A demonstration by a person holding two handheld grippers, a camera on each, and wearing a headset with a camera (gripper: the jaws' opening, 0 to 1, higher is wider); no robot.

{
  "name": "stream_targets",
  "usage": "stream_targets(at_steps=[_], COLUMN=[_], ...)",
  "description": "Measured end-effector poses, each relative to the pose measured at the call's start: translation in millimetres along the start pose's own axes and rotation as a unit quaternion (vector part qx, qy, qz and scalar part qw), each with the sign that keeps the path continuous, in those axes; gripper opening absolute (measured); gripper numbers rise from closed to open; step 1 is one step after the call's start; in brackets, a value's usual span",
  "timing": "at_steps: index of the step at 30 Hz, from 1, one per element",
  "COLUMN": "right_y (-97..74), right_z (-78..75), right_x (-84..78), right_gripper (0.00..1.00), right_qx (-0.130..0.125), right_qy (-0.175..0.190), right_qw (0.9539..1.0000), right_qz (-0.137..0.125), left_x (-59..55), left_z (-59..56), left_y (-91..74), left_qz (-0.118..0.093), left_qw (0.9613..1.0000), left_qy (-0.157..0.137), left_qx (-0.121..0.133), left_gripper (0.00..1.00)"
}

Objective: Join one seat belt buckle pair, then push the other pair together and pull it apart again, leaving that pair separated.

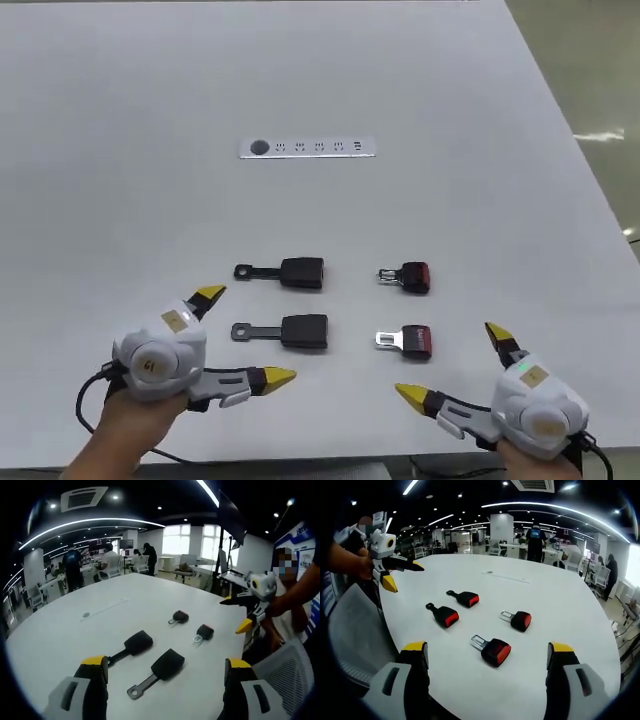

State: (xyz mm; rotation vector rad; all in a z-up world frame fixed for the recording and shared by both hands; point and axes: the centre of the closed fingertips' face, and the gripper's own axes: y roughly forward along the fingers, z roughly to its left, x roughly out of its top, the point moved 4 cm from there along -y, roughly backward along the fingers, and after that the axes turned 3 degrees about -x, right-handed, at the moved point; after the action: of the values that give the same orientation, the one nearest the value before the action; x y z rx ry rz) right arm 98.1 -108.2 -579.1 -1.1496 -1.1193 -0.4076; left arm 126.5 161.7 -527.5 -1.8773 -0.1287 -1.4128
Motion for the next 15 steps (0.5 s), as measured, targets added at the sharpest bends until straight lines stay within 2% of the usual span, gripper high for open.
stream_targets(at_steps=[5,12,15], right_y=[4.8,15.6,21.4], right_z=[1.7,5.7,4.5], right_x=[1.3,6.6,6.2], right_gripper=[0.98,0.97,0.96], right_qx=[0.008,0.035,0.045], right_qy=[-0.002,-0.018,-0.024], right_qw=[1.0,0.9992,0.9986], right_qz=[0.004,0.009,0.013], left_x=[-2.1,-5.3,-5.9], left_z=[-0.2,4.7,5.2], left_y=[6.3,13.4,16.4], left_qz=[0.01,0.023,0.023], left_qw=[0.9999,0.9991,0.9989], left_qy=[0.007,0.022,0.026], left_qx=[-0.011,-0.027,-0.031], left_gripper=[0.98,0.96,0.95])
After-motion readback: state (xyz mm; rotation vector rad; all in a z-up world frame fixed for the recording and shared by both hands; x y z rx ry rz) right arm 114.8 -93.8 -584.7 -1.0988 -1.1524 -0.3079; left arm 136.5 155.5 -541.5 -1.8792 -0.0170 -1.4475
